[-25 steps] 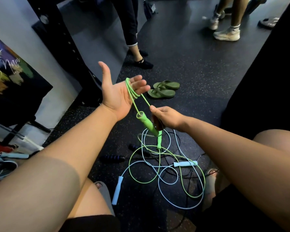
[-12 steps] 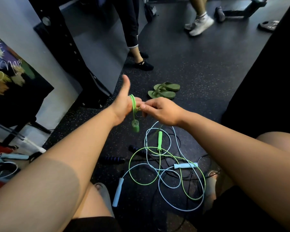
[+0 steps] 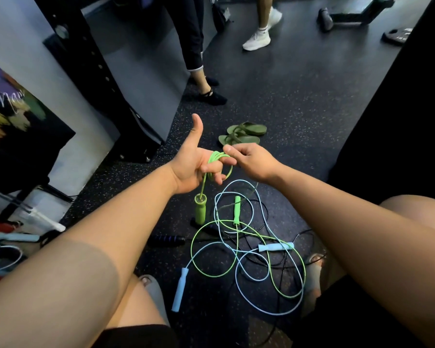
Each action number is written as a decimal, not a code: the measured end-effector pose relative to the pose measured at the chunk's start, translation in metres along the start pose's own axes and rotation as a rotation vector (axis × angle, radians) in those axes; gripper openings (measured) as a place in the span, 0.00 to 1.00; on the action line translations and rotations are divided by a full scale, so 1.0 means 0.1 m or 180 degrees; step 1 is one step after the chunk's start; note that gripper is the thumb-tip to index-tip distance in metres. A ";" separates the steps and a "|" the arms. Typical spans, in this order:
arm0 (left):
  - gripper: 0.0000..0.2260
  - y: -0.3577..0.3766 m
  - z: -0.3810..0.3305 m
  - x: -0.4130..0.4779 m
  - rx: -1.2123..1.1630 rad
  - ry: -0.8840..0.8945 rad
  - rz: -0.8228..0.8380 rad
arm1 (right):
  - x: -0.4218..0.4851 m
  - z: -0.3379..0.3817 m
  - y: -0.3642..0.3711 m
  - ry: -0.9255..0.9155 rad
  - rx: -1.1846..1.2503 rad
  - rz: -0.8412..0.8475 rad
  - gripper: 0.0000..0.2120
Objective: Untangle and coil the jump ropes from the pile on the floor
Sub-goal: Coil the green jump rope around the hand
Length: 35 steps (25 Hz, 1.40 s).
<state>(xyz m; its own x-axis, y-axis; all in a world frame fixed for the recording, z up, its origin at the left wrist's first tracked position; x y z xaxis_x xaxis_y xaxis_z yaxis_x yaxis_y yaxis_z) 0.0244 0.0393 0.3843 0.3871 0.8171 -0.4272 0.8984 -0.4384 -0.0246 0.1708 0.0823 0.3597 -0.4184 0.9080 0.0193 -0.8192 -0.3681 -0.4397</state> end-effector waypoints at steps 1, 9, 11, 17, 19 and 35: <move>0.55 0.00 -0.01 -0.01 -0.0137 -0.0001 -0.0041 | -0.01 -0.04 0.05 0.0084 0.0172 -0.0002 0.23; 0.42 -0.03 -0.13 -0.08 -0.1775 0.0606 -0.0536 | -0.12 -0.18 0.41 0.0699 0.1230 0.0473 0.22; 0.43 -0.12 -0.15 -0.09 -0.2008 0.0862 -0.0776 | -0.17 -0.23 0.49 0.0794 0.1061 0.0743 0.19; 0.47 -0.31 -0.23 -0.15 -0.2127 0.1095 -0.1298 | -0.12 0.06 0.33 -0.0349 -0.0961 0.0864 0.11; 0.54 -0.40 -0.27 -0.18 -0.2323 0.1051 -0.1337 | -0.10 0.09 0.29 -0.0520 -0.1210 0.0797 0.12; 0.62 -0.13 -0.25 -0.19 -0.1672 0.0607 -0.0642 | -0.10 -0.03 0.26 0.0980 0.1635 0.0158 0.27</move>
<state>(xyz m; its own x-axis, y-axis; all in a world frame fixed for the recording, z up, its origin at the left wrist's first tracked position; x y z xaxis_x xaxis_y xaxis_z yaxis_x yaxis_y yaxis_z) 0.0105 0.0388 0.4156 0.1847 0.9392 -0.2895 0.9216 -0.0632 0.3830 0.1547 0.0642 0.3450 -0.3911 0.8751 -0.2850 -0.9184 -0.3914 0.0584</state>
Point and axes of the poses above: each hand's wrist, its own x-axis towards the middle knuckle, its own y-axis out of the palm, z = x × y, the point moved 4 cm from there along x, towards the middle knuckle, and after that the axes turned 8 degrees about x, right-handed, at the moved point
